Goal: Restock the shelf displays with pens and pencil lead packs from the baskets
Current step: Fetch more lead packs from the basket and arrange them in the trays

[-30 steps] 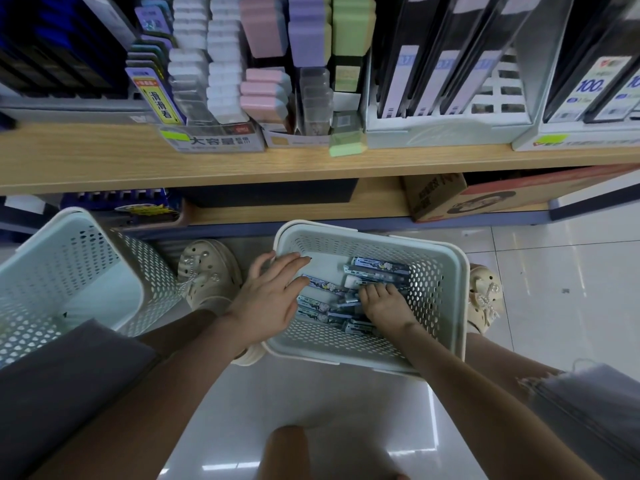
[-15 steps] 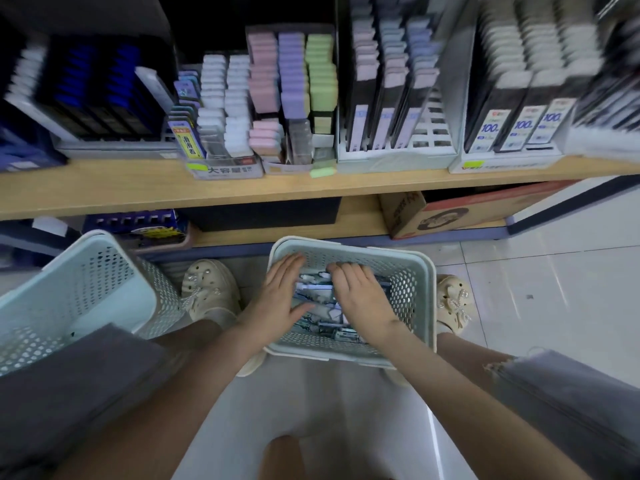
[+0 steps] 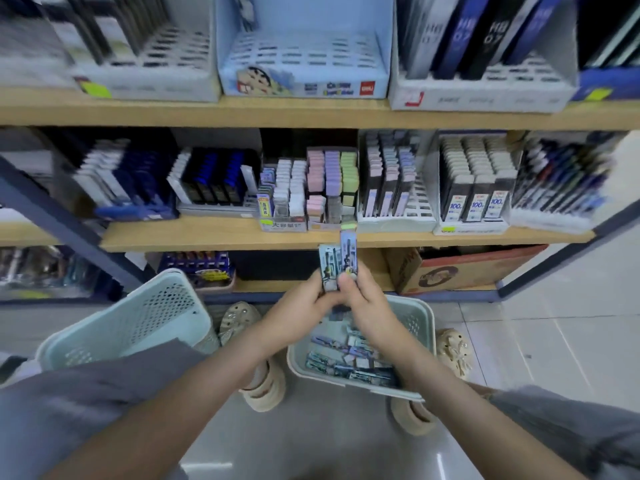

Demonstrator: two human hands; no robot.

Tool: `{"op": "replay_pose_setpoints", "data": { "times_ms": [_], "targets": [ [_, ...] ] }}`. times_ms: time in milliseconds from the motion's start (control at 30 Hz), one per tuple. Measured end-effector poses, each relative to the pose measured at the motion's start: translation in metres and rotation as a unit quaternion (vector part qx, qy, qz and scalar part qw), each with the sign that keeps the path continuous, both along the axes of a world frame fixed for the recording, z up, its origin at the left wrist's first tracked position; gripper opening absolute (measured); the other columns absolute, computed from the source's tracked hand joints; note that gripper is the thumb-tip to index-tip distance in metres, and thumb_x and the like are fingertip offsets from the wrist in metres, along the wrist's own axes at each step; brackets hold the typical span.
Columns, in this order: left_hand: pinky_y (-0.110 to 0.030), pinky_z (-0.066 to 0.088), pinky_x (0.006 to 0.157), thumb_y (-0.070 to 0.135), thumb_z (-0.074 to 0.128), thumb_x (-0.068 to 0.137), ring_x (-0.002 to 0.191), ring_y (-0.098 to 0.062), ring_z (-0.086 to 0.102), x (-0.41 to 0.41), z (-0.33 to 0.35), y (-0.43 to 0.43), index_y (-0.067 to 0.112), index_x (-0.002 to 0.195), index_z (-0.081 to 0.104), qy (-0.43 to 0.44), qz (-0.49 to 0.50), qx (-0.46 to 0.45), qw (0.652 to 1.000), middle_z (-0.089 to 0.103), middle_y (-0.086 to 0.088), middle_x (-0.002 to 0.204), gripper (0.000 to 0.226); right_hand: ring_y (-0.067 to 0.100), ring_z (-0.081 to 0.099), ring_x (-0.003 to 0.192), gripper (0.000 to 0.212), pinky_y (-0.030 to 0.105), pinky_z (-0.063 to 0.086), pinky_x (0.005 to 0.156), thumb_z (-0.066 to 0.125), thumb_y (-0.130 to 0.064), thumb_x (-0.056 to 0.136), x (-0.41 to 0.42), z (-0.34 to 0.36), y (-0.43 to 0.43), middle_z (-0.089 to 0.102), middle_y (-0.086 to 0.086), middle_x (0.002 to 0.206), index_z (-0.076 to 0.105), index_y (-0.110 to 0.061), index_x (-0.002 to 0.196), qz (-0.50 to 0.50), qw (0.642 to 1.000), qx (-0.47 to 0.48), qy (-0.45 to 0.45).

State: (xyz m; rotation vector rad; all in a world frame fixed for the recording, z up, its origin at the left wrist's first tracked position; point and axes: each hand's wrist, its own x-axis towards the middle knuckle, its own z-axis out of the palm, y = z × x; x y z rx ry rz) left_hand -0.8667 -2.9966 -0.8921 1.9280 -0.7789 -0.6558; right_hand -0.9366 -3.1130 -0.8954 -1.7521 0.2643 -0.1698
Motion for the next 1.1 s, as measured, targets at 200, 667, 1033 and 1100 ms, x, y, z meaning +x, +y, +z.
{"op": "replay_pose_setpoints", "data": {
  "times_ms": [200, 667, 1033, 1100],
  "targets": [
    [-0.031, 0.049, 0.095, 0.015, 0.062, 0.091, 0.100, -0.004, 0.063, 0.011, 0.059, 0.023, 0.042, 0.102, 0.057, 0.054, -0.003, -0.051, 0.997, 0.068, 0.019, 0.101, 0.030, -0.003, 0.049, 0.108, 0.020, 0.019, 0.037, 0.096, 0.042, -0.029, 0.100, 0.013, 0.064, 0.010, 0.051, -0.002, 0.110, 0.059, -0.032, 0.110, 0.046, 0.995, 0.089, -0.011],
    [-0.024, 0.053, 0.079, 0.024, 0.060, 0.093, 0.090, -0.004, 0.068, 0.061, 0.172, 0.065, 0.028, 0.108, 0.063, 0.006, 0.028, -0.088, 0.996, 0.072, 0.009, 0.098, 0.016, 0.004, 0.054, 0.050, 0.007, 0.015, 0.041, 0.046, 0.052, -0.011, 0.095, 0.063, 0.176, 0.025, 0.063, -0.005, 0.068, 0.058, -0.011, 0.100, 0.031, 0.992, 0.072, -0.101],
    [-0.056, 0.049, 0.091, 0.061, 0.069, 0.073, 0.097, -0.038, 0.064, 0.130, 0.215, 0.086, 0.009, 0.105, 0.060, -0.030, 0.140, -0.167, 0.975, 0.067, -0.021, 0.105, 0.062, 0.015, 0.062, 0.082, 0.005, 0.031, 0.052, 0.075, 0.057, -0.017, 0.094, 0.156, 0.250, 0.004, 0.064, 0.000, 0.088, 0.057, -0.019, 0.089, -0.085, 0.975, -0.075, -0.191],
    [-0.047, 0.051, 0.090, 0.054, 0.071, 0.077, 0.091, -0.036, 0.064, 0.138, 0.216, 0.080, 0.008, 0.098, 0.061, -0.029, 0.148, -0.181, 0.972, 0.069, -0.018, 0.095, 0.052, 0.020, 0.063, 0.088, 0.009, 0.033, 0.051, 0.073, 0.057, -0.017, 0.093, 0.178, 0.254, -0.002, 0.063, -0.001, 0.088, 0.053, -0.020, 0.085, -0.104, 0.973, -0.102, -0.178]
  ]
}}
